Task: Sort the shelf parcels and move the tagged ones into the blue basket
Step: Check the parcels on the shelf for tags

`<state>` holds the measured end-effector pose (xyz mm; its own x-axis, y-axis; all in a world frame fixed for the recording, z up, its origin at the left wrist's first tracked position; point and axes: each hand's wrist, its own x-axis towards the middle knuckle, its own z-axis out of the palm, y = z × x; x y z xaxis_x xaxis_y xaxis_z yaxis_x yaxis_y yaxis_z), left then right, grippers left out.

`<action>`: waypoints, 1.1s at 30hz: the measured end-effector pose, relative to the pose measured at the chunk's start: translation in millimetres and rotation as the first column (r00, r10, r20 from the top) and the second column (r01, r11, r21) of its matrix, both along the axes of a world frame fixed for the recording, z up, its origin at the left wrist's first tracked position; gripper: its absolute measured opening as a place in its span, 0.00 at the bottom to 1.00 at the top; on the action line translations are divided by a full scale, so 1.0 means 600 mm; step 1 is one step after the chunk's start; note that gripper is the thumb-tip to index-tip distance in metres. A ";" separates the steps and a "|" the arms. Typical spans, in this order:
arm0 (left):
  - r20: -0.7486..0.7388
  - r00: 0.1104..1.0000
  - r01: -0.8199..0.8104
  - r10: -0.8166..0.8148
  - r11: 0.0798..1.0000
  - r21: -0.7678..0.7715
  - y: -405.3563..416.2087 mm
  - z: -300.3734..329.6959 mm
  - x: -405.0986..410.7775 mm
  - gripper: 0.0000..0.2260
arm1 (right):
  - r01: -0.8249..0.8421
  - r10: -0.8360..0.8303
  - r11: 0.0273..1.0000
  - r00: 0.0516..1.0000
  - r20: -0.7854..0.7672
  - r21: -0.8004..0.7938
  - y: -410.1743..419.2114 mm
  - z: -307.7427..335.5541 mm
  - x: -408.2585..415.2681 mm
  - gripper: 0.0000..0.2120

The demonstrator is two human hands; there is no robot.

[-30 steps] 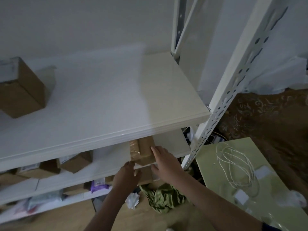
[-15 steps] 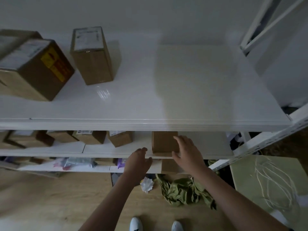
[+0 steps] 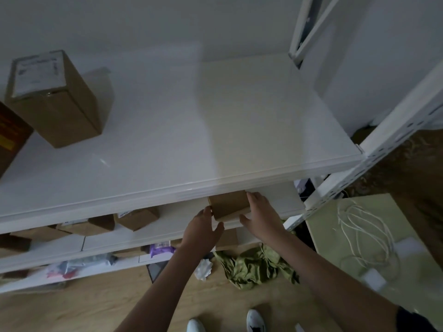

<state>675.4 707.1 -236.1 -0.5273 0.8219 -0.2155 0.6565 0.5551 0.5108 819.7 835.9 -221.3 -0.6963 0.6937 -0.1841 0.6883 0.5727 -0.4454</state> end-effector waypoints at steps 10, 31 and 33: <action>0.051 0.998 -0.041 0.046 0.994 -0.103 -0.067 -0.027 -0.047 0.23 | -0.270 0.296 0.927 0.953 -0.062 0.262 -0.066 0.021 -0.076 0.32; 0.046 0.997 -0.060 0.058 0.997 0.046 -0.054 0.004 -0.085 0.26 | -0.129 0.094 0.967 0.982 -0.163 -0.221 -0.045 -0.002 -0.123 0.24; -0.026 0.998 -0.048 0.050 0.997 0.063 -0.063 0.009 -0.073 0.22 | -0.151 0.135 0.979 0.983 -0.121 -0.136 -0.052 -0.004 -0.110 0.27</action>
